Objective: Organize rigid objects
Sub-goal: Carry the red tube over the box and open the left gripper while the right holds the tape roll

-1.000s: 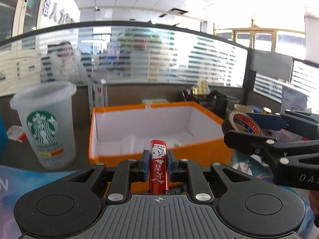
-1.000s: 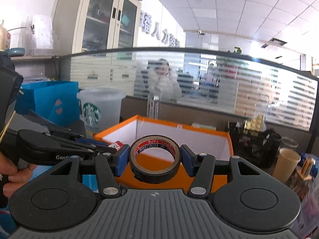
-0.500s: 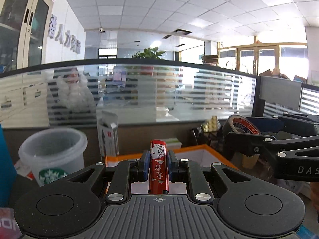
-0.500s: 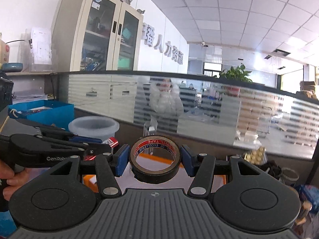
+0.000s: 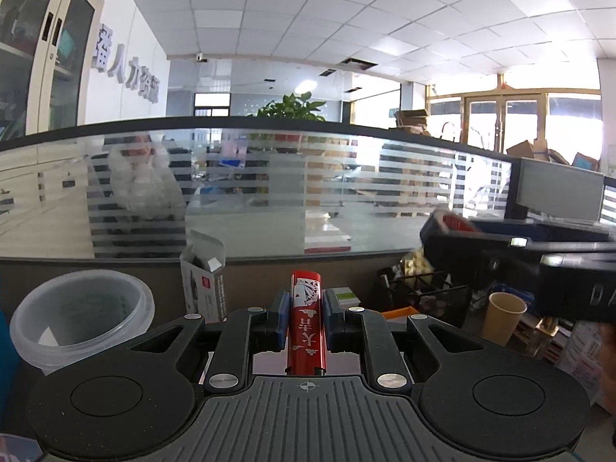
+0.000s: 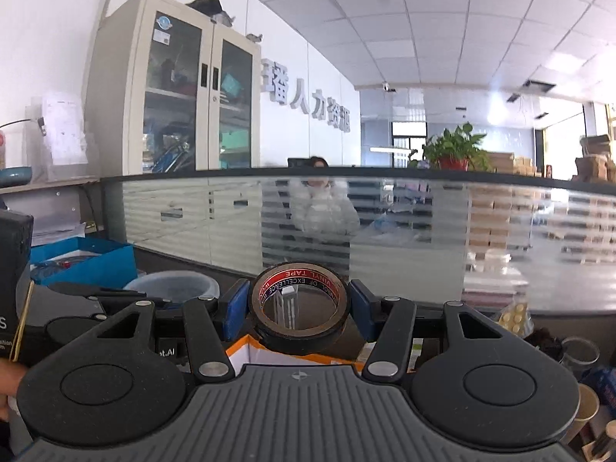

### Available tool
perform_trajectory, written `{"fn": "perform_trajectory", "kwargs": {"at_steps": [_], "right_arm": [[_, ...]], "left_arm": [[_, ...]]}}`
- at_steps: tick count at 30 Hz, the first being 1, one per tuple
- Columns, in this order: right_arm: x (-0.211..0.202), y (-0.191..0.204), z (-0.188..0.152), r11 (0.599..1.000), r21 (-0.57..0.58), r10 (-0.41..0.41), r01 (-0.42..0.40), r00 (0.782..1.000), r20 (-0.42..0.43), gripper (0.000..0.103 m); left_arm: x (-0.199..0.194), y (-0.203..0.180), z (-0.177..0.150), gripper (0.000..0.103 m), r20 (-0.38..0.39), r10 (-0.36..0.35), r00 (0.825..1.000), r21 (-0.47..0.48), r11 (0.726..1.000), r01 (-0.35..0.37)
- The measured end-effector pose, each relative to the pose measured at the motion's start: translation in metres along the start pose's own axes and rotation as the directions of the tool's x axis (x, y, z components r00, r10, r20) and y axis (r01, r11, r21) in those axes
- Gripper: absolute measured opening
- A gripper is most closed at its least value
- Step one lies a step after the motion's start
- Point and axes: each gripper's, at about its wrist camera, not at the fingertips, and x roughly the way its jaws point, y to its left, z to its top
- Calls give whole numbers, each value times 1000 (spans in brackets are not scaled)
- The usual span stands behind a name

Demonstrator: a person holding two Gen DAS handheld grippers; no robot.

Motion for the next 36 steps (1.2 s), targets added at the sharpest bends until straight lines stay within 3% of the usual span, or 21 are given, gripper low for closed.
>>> {"fn": "perform_trajectory", "kwargs": {"at_steps": [8, 19, 36], "right_arm": [[36, -10, -40, 999, 48, 25, -20, 994, -109, 52], [62, -20, -75, 995, 98, 35, -17, 980, -193, 52], [82, -23, -101, 998, 64, 17, 2, 956, -292, 52]], "left_arm": [[35, 6, -26, 16, -92, 1, 996, -20, 1000, -3], [70, 11, -60, 16, -236, -4, 972, -28, 1000, -3], [94, 17, -83, 16, -324, 7, 946, -57, 998, -27]]}}
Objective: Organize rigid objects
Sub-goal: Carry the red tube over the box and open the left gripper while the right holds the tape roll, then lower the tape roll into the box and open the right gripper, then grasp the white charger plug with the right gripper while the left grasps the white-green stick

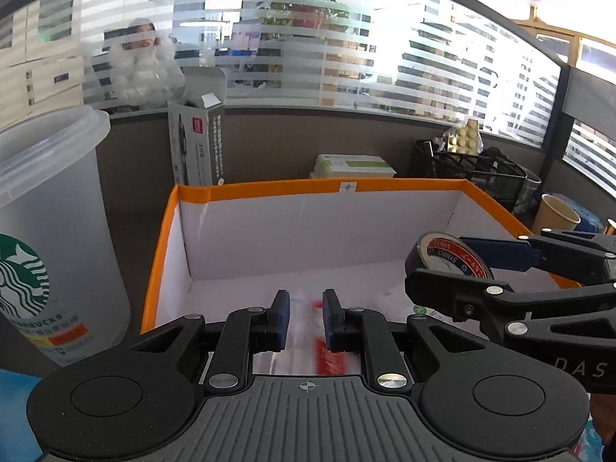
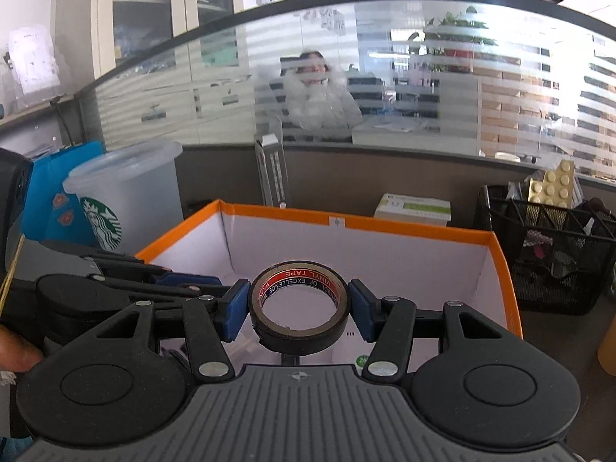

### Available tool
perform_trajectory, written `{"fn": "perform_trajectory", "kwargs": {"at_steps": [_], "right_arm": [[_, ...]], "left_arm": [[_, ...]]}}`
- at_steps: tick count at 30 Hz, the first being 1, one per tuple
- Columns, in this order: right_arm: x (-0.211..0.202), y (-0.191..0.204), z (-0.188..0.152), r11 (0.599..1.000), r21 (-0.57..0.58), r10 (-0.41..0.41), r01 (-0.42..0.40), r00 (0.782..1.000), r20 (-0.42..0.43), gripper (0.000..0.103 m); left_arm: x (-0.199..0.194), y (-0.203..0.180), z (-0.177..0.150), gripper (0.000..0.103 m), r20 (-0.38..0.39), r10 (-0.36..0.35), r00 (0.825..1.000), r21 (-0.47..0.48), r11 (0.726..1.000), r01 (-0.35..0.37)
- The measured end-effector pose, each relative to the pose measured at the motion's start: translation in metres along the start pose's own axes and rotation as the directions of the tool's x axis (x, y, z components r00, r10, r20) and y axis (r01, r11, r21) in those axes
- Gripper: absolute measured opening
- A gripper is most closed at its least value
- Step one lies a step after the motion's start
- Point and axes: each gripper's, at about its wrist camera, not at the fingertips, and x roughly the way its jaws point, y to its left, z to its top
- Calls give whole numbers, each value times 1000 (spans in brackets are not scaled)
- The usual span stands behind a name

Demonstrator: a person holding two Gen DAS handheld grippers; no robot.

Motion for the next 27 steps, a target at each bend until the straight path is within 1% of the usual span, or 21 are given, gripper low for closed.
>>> {"fn": "perform_trajectory", "kwargs": {"at_steps": [4, 10, 15, 18, 19, 20, 21, 22, 24, 25, 26, 27], "right_arm": [[4, -3, -2, 1000, -2, -20, 20, 1000, -22, 52], [14, -11, -9, 999, 9, -45, 46, 996, -78, 52], [21, -13, -12, 998, 8, -55, 56, 993, -101, 52], [23, -14, -14, 998, 9, -60, 62, 992, -110, 52], [23, -13, -14, 998, 9, -60, 61, 992, -113, 55], [23, -13, -15, 998, 9, -59, 60, 992, -112, 60], [22, -13, -16, 998, 10, -59, 60, 993, -105, 72], [20, -12, -16, 998, 13, -55, 56, 994, -92, 77], [12, -12, -12, 999, 18, -49, 50, 997, -57, 77], [6, -11, -9, 998, 18, -53, 54, 998, -31, 77], [-3, -9, -5, 998, 12, -60, 60, 998, 1, 76], [-13, -6, -2, 998, 0, -68, 68, 997, 34, 76]], "left_arm": [[4, 1, -2, 16, -12, -2, 1000, -7, 1000, 2], [4, 3, -2, 16, -10, -6, 1000, -6, 1000, 6], [4, 1, -3, 16, -5, 0, 1000, 8, 1000, 0], [4, 1, -3, 20, -4, -1, 1000, 13, 1000, 1], [4, 1, -4, 20, -3, 0, 1000, 14, 1000, 0], [4, 1, -4, 20, -3, -1, 1000, 13, 1000, 1], [3, 1, -3, 20, -1, -8, 1000, 10, 1000, 8], [1, 1, -3, 21, 2, -18, 1000, 6, 1000, 18], [-9, -1, 0, 30, 26, -37, 999, 6, 999, 37], [-16, -3, 2, 35, 49, -36, 998, 12, 999, 35], [-25, -6, 3, 44, 76, -30, 997, 24, 999, 29], [-33, -8, 5, 50, 102, -29, 994, 35, 999, 26]]}}
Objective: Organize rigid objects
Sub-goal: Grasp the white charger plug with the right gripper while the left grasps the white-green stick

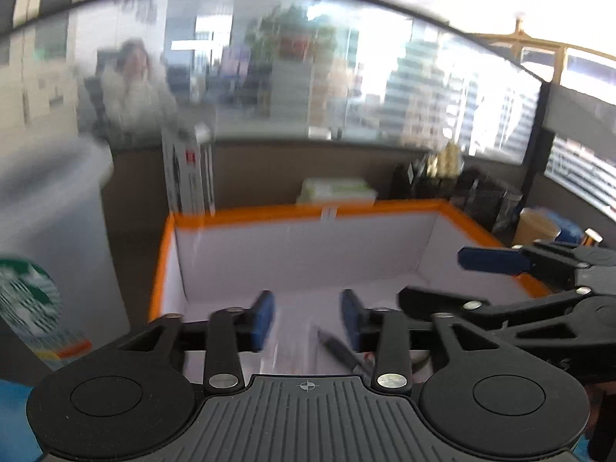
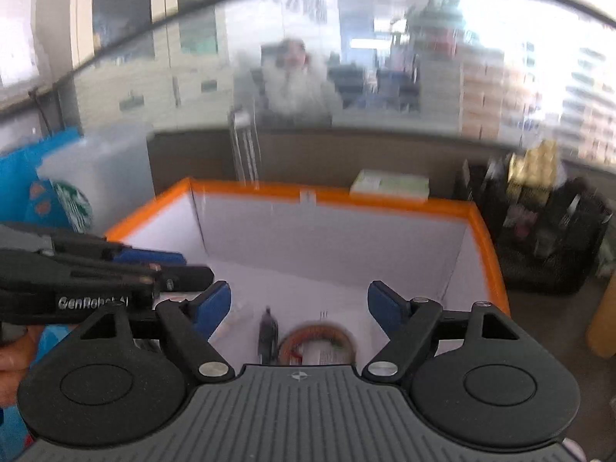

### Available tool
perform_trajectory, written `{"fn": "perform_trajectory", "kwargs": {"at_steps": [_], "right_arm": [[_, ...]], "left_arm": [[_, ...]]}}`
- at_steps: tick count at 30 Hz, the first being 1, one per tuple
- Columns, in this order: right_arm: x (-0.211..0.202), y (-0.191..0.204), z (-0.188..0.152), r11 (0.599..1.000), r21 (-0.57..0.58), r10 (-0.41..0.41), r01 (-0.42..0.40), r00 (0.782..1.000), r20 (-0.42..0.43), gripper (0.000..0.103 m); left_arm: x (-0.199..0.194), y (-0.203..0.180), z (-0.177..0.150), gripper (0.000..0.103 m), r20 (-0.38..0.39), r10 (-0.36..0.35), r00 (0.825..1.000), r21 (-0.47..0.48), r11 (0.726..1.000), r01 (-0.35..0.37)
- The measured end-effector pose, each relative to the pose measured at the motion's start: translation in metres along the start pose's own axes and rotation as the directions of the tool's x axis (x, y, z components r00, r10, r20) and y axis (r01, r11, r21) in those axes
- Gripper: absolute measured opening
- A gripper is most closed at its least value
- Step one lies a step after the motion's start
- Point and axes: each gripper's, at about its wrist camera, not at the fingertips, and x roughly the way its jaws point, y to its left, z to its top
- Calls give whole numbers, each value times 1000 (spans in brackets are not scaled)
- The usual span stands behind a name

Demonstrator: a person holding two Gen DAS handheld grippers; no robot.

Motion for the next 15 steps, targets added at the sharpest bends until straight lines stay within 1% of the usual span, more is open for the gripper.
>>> {"fn": "perform_trajectory", "kwargs": {"at_steps": [2, 3, 6, 8, 9, 11, 12, 13, 15], "right_arm": [[-24, 4, 5, 1000, -26, -7, 8, 998, 67, 76], [-39, 5, 5, 999, -32, 3, 1, 995, 103, 77], [-83, 1, -2, 996, -30, 83, -79, 982, 168, 77], [-101, -2, -14, 994, -32, 110, -107, 980, 167, 77], [-109, -4, -22, 994, -33, 107, -103, 982, 153, 77], [-117, -8, -37, 998, -34, 58, -54, 990, 125, 79], [-120, -12, -45, 999, -30, 14, -11, 994, 104, 79], [-122, -17, -53, 999, -23, -32, 34, 996, 84, 79], [-126, -25, -64, 997, -1, -73, 73, 995, 62, 79]], "left_arm": [[-20, -2, 4, 83, 56, -10, 998, 18, 1000, 9], [-30, -4, 4, 86, 80, -16, 997, 39, 999, 13], [-53, -8, -4, 86, 114, -4, 994, 99, 995, -7], [-62, -7, -16, 87, 115, 1, 993, 113, 994, -14], [-64, -6, -22, 88, 106, 1, 994, 108, 994, -13], [-67, -2, -34, 88, 79, -3, 997, 81, 997, -4], [-68, -1, -40, 88, 65, -7, 998, 72, 997, 2], [-68, -1, -44, 88, 56, -12, 998, 69, 998, 8], [-71, -6, -52, 89, 43, -29, 999, 82, 996, 25]]}}
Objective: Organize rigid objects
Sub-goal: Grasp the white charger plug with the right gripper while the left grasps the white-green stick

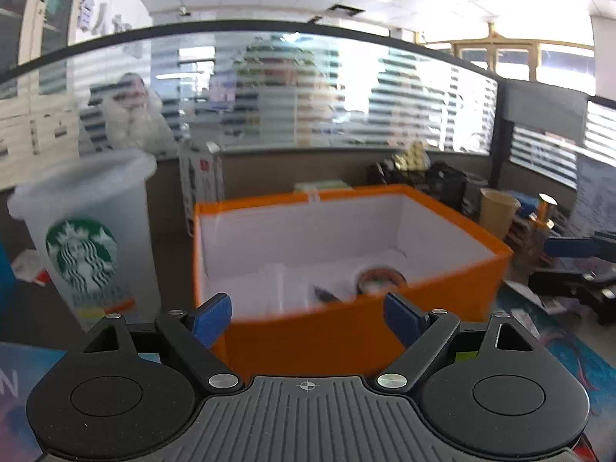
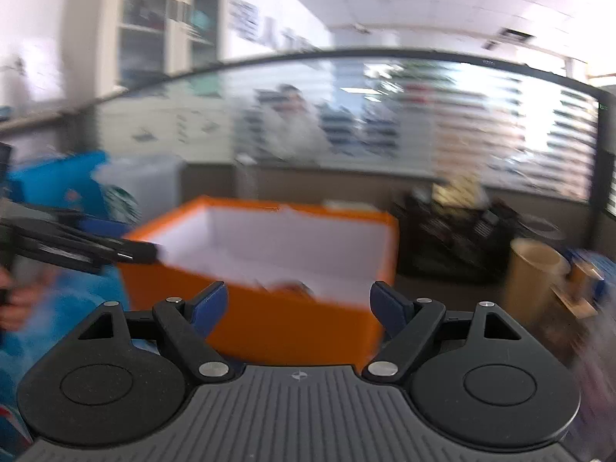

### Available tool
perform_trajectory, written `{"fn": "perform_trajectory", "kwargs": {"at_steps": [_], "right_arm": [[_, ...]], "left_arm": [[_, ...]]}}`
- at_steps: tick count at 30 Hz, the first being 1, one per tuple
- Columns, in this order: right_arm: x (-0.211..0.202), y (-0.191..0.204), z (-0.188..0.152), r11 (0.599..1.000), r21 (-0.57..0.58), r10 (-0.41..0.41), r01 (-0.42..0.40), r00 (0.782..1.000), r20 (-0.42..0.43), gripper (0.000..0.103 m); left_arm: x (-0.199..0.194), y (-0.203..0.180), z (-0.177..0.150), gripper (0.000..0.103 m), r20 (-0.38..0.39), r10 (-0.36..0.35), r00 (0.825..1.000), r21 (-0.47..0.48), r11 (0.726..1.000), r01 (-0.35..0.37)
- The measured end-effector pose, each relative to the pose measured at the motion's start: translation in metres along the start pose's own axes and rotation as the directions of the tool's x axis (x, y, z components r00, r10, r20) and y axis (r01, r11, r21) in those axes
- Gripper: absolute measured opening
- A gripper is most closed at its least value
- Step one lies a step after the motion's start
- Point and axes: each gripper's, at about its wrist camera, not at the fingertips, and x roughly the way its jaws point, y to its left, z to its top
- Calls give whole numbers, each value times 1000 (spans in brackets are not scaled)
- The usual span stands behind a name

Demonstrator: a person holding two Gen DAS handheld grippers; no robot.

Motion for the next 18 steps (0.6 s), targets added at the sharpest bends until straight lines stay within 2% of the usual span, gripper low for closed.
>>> {"fn": "perform_trajectory", "kwargs": {"at_steps": [2, 5, 9, 13, 15, 17, 18], "right_arm": [[-4, -5, -10, 1000, 4, -21, 21, 1000, -20, 80], [-3, -6, -24, 999, -46, 4, -7, 998, -58, 87], [12, -5, -44, 995, -96, 27, -39, 993, -118, 86], [31, -5, -54, 996, -80, 36, -50, 984, -174, 70], [37, -5, -59, 996, -76, 36, -51, 982, -187, 65], [41, -7, -62, 997, -60, 31, -43, 981, -192, 53], [44, -9, -63, 998, -47, 33, -43, 979, -200, 39]], "left_arm": [[-5, -10, -7, 90, -16, -37, 999, 22, 999, 37], [-8, -27, -17, 90, -58, -128, 990, 45, 990, 131], [-2, -52, -36, 91, -128, -147, 981, 89, 983, 159], [-8, -70, -53, 91, -185, -203, 961, 91, 971, 223], [-14, -82, -60, 91, -211, -221, 952, 122, 961, 250], [-20, -93, -67, 91, -227, -214, 950, 160, 954, 253], [-22, -98, -71, 91, -234, -207, 950, 177, 952, 251]]}}
